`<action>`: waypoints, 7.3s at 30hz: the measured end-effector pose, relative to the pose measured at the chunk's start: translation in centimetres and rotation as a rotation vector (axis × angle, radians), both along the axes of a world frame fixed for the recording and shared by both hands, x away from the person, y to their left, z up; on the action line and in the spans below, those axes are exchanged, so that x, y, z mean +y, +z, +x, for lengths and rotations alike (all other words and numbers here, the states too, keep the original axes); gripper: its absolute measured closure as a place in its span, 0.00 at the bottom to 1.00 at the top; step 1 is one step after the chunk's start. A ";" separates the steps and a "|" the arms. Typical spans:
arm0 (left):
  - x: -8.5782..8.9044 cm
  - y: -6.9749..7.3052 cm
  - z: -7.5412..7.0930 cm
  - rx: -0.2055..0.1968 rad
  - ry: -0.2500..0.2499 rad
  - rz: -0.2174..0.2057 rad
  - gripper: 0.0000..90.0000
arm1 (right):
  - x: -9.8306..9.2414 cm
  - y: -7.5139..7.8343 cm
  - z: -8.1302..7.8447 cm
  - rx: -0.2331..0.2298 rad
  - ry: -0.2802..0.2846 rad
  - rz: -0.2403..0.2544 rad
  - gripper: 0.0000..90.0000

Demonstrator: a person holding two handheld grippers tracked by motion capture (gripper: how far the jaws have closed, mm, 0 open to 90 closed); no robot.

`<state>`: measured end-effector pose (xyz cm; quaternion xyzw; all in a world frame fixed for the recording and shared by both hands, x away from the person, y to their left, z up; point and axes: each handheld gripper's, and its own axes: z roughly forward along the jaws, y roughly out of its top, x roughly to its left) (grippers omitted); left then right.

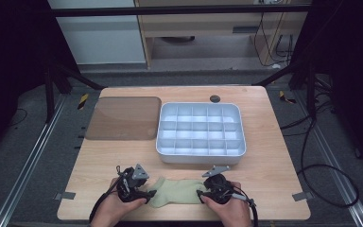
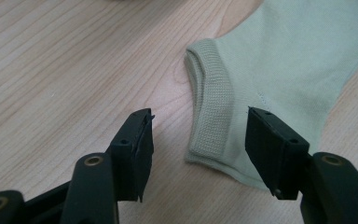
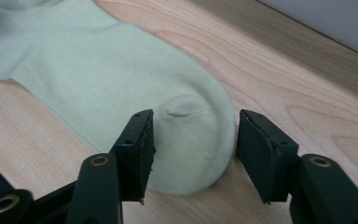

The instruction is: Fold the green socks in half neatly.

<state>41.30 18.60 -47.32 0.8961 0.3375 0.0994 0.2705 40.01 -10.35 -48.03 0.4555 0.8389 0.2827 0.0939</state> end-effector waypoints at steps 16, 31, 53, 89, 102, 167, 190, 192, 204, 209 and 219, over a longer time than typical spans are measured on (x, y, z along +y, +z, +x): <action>-0.4 -0.4 0.7 0.040 -0.010 -0.016 0.60 | 0.5 0.0 -0.3 0.000 0.033 -0.023 0.64; 0.2 -0.4 0.4 0.078 -0.020 0.015 0.69 | 0.6 0.0 -0.4 0.010 0.039 -0.019 0.61; 0.4 -0.3 0.6 0.078 -0.036 -0.004 0.88 | 0.3 -0.3 -0.3 0.017 0.059 -0.015 0.79; 1.0 2.7 0.4 0.042 -0.061 -0.001 0.88 | 1.6 0.7 -0.3 -0.017 0.081 0.023 0.96; -0.7 4.2 0.1 0.038 -0.109 -0.013 0.90 | 2.8 0.7 -0.2 -0.016 0.079 0.052 0.96; -8.9 3.5 -0.7 0.033 -0.177 -0.096 0.89 | 2.0 -0.6 0.5 0.030 0.054 0.199 0.97; -10.0 2.4 -0.6 0.027 -0.165 -0.071 0.81 | 0.6 0.3 -0.3 -0.001 0.022 0.193 0.84; -9.9 2.6 -0.8 0.022 -0.155 -0.091 0.74 | 0.1 0.7 -0.4 -0.010 0.005 0.196 0.82; -8.4 4.5 -1.0 -0.047 -0.114 -0.120 0.61 | -0.2 2.0 -0.4 -0.040 -0.013 0.199 0.76; -6.6 5.0 -0.4 -0.071 -0.082 -0.102 0.58 | 0.7 3.3 -0.3 -0.063 0.007 0.193 0.68; -5.3 4.2 -0.6 -0.084 -0.049 -0.057 0.51 | 3.1 3.5 0.1 -0.059 0.037 0.138 0.57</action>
